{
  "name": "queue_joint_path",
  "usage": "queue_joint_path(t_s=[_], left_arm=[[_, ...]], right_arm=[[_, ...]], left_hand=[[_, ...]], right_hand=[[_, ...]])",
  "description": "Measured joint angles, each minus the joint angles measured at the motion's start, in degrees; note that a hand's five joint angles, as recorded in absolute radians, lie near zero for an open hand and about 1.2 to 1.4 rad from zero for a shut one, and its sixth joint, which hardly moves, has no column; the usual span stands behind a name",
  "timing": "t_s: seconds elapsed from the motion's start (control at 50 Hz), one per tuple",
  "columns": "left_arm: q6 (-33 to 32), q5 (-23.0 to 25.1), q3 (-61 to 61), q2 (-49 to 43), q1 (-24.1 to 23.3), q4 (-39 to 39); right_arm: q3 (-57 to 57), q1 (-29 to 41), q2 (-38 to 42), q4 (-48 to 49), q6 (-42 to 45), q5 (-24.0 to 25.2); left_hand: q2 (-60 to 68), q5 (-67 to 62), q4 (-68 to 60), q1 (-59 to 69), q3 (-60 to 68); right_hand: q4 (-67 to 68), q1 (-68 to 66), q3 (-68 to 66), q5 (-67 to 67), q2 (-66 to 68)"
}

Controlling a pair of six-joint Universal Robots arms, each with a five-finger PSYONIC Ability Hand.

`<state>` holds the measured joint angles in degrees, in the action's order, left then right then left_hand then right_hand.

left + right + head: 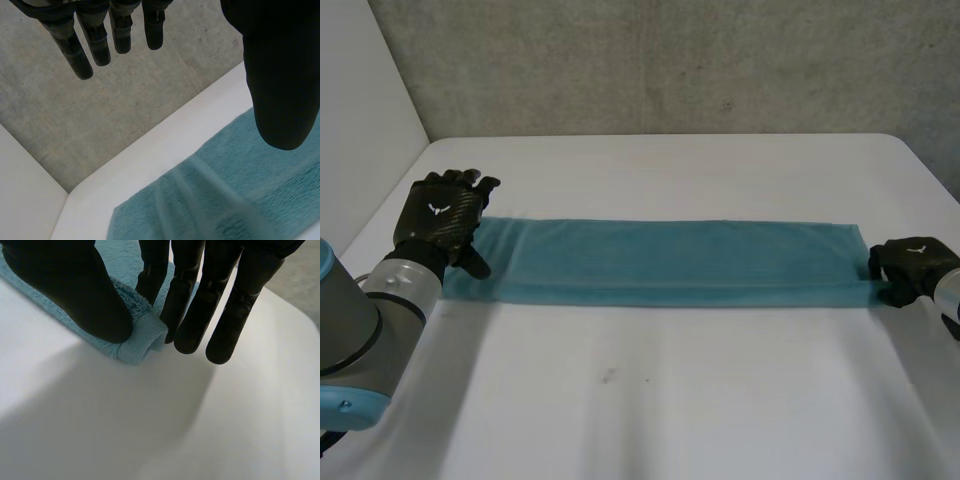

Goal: Fold the laundry

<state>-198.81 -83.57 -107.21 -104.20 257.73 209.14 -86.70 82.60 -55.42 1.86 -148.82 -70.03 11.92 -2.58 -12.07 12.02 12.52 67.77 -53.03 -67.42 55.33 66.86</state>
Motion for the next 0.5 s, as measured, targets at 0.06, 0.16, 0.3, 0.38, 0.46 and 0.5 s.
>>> queue_joint_path(t_s=[0.06,0.16,0.3,0.38,0.46,0.5], left_arm=[[-0.02,-0.04,-0.01,0.05,-0.02,-0.02],[-0.02,-0.09,-0.14,0.43,-0.02,-0.12],[0.21,-0.11,-0.73,2.13,0.15,-0.29],[0.24,-0.13,-0.92,2.66,0.21,-0.31],[0.22,-0.17,-1.0,2.92,0.25,-0.32],[0.22,-0.17,-1.0,2.96,0.27,-0.32]], right_arm=[[0.41,-0.89,0.04,0.8,0.11,-1.29],[1.88,-3.7,-0.28,2.15,1.13,-5.84],[6.52,-8.64,-1.05,2.54,6.62,-11.66],[8.28,-8.46,-2.21,2.46,9.2,-12.4],[10.72,-3.19,-4.62,2.54,9.71,-12.45],[11.51,-0.85,-5.23,2.53,9.37,-12.37]], left_hand=[[0.0,0.0,0.0,0.0,0.0],[0.0,-0.02,0.0,0.0,0.0],[0.0,0.0,0.0,0.0,0.0],[0.0,-0.01,0.0,0.0,0.0],[0.0,0.0,0.0,0.0,0.0],[0.0,0.0,0.0,0.0,0.0]], right_hand=[[0.15,0.0,-0.05,0.04,0.0],[0.49,-0.59,-0.12,0.33,0.0],[0.49,-1.31,-0.12,0.7,0.0],[0.5,-1.32,-0.13,0.82,0.0],[0.51,-1.59,-0.16,0.96,0.0],[0.51,-1.59,-0.16,0.96,0.0]])
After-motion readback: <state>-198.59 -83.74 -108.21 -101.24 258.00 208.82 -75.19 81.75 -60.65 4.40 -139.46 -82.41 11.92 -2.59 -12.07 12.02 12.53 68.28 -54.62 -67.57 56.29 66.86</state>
